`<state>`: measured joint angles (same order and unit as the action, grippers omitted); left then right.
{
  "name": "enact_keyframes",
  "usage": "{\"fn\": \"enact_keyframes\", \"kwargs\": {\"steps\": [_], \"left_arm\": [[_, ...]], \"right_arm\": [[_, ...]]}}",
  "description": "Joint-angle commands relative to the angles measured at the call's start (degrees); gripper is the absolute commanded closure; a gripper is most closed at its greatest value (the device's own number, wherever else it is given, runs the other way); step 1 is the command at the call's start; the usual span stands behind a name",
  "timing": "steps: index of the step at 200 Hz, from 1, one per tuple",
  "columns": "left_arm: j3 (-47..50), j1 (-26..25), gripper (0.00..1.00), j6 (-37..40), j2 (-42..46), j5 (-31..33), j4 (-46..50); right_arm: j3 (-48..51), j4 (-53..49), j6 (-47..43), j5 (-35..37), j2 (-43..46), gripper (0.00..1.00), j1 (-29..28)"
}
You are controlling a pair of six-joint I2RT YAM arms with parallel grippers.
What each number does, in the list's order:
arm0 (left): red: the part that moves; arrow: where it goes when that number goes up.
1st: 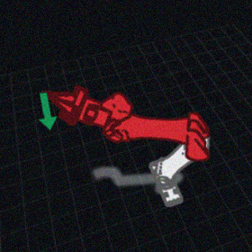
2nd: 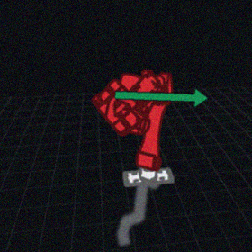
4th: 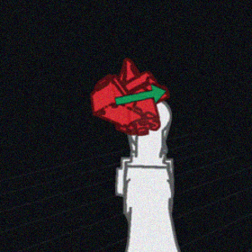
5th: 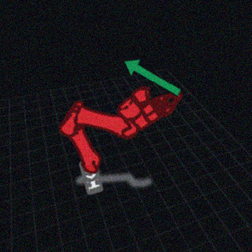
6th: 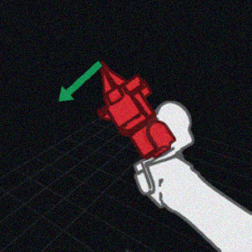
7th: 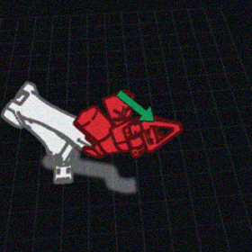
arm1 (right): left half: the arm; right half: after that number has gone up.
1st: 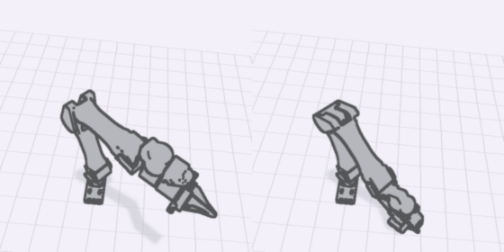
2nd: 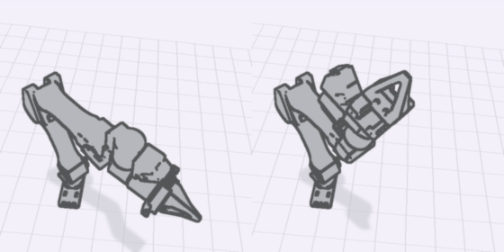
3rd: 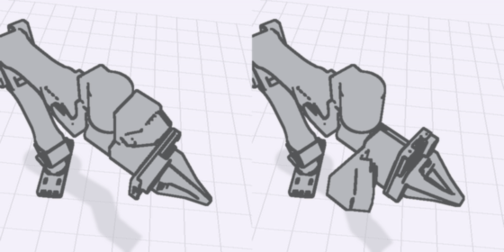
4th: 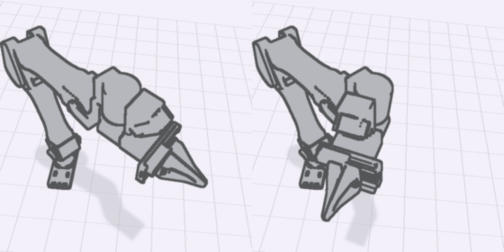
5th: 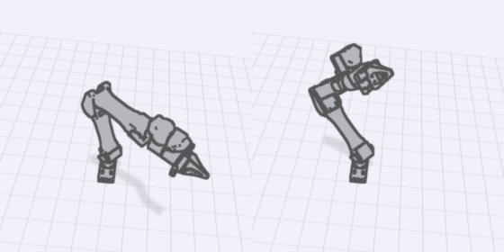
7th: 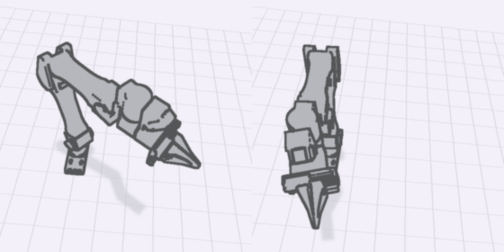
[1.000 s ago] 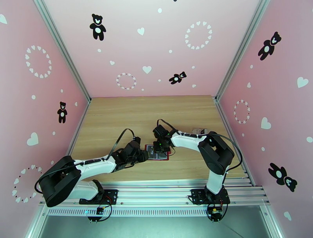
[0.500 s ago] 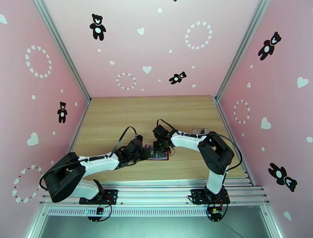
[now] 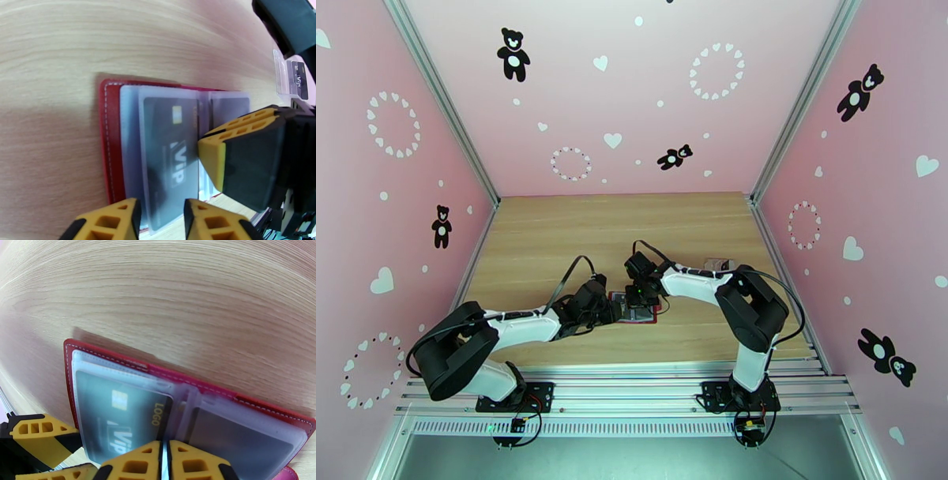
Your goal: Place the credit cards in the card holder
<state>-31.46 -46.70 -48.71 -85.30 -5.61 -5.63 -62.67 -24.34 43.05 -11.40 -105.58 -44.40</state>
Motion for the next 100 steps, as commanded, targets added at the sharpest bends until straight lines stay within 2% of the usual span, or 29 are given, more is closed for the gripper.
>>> {"fn": "enact_keyframes", "kwargs": {"steps": [1, 83, 100], "left_arm": [[-1.14, -0.5, 0.65, 0.32, -0.75, -1.61, -2.11], [-1.32, -0.49, 0.65, -0.17, -0.49, -4.02, -4.22], [-1.23, -0.52, 0.65, -0.34, -0.49, -4.31, -4.63]], "right_arm": [[1.06, -2.05, -0.33, 3.0, -3.66, 0.86, -0.43], [1.4, -1.66, 0.1, 3.05, -1.33, 0.85, -0.79], [1.94, -1.12, 0.37, 3.21, 1.19, 0.81, -0.85]]}}
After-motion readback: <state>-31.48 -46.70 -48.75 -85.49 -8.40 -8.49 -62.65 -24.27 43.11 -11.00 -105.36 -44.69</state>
